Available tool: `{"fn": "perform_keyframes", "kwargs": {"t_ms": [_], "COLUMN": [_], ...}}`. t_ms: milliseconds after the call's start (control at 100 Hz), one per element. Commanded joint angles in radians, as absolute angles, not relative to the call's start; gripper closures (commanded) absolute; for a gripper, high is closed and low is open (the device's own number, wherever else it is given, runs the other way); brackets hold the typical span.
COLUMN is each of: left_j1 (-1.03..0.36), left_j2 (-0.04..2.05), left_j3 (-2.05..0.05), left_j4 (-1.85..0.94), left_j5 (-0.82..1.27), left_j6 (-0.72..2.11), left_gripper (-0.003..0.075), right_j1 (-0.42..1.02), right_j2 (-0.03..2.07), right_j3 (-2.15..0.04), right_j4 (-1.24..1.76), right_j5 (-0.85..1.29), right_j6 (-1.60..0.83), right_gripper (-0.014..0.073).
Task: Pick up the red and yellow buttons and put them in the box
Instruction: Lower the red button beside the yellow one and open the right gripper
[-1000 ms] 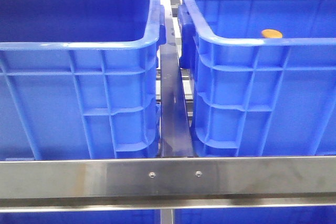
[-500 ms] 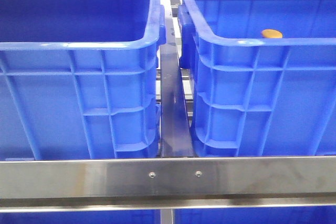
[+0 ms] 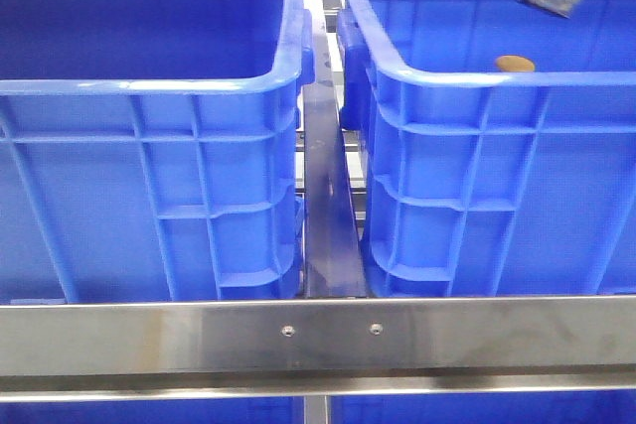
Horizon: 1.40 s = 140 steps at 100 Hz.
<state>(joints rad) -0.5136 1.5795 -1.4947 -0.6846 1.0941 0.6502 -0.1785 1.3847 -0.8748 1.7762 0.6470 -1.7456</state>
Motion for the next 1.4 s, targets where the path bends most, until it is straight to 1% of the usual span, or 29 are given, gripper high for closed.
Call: {"fn": "perform_keyframes", "kwargs": {"t_ms": [0,110,190,920,1160,1390], "left_j1": [-0.521,-0.521,-0.521,-0.521,-0.521,-0.521], "left_j2": [1.54,1.54,1.54,1.54,1.54,1.54], "left_j3": [-1.526,-1.526,-1.526,-1.526,-1.526,-1.526], "left_j4": [-0.742,-0.742,-0.742,-0.739,-0.738,-0.738], "left_j5": [1.078,1.078,1.078,1.078,1.078,1.078], "left_j6": [0.649,0.649,0.649,0.649,0.649,0.649], "left_gripper": [0.0069,0.0069,0.0069,0.0069,0.0069,0.0069], "right_j1": [-0.185,-0.185,-0.185,-0.187,-0.187,-0.187], "right_j2": [1.361,1.38,1.405,1.757,1.837,1.862], "right_j3": [-0.909,-0.912,-0.923,-1.192,-1.262,-1.266], "right_j4": [1.917,1.917,1.917,1.917,1.917,1.917], "right_j5": [0.603,0.523,0.504,0.396,0.382,0.371], "right_j6": [-1.873,-1.954,-1.976,-1.978,-1.978,-1.979], "right_gripper": [0.0403,0.0403,0.0403,0.0403,0.0403,0.0403]}}
